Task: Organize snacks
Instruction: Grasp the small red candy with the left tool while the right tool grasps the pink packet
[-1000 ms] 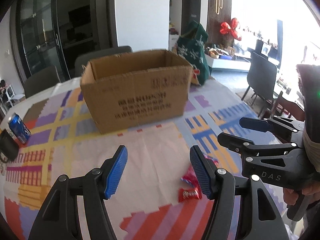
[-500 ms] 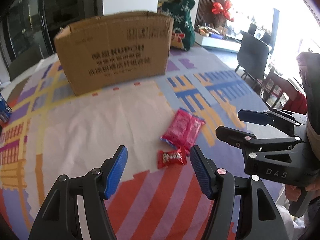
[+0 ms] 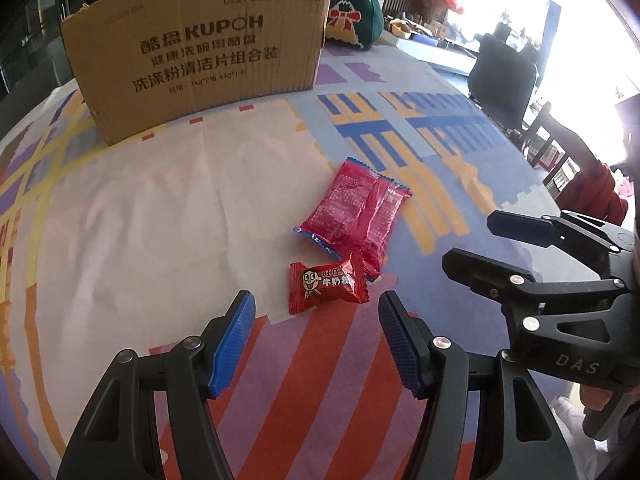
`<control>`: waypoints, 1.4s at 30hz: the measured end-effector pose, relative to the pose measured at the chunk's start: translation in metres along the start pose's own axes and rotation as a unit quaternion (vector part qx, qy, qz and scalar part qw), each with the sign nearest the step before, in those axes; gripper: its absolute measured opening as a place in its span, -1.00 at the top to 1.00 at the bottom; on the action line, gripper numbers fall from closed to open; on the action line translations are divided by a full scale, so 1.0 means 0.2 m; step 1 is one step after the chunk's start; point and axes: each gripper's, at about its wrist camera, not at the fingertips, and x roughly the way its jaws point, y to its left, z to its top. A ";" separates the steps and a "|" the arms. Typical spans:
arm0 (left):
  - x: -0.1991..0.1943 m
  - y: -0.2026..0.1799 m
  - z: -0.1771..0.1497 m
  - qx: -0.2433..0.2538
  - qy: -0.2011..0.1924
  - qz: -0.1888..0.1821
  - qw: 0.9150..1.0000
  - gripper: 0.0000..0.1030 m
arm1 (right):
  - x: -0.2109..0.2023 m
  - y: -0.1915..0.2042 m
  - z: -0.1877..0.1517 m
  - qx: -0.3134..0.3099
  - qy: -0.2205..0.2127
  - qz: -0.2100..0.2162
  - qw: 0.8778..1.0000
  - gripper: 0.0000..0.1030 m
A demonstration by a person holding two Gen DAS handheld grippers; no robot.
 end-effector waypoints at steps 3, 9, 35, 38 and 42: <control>0.03 -0.01 0.01 0.008 0.003 0.006 1.000 -0.19 | 0.02 -0.01 0.00 0.003 0.006 -0.001 1.000 -0.21; 0.04 -0.02 0.03 0.024 -0.005 0.019 1.000 -0.04 | 0.04 0.00 -0.01 0.004 0.014 0.004 1.000 -0.21; -0.07 0.14 0.06 -0.031 -0.053 -0.008 0.998 0.69 | 0.09 0.04 0.07 0.042 0.017 0.041 0.998 -0.21; -0.08 0.17 0.07 -0.038 -0.059 -0.007 0.998 0.69 | 0.12 0.06 0.09 0.051 0.023 0.055 0.997 -0.21; -0.09 0.22 0.07 -0.049 -0.066 -0.003 0.997 0.69 | 0.16 0.09 0.12 0.060 0.028 0.067 0.996 -0.21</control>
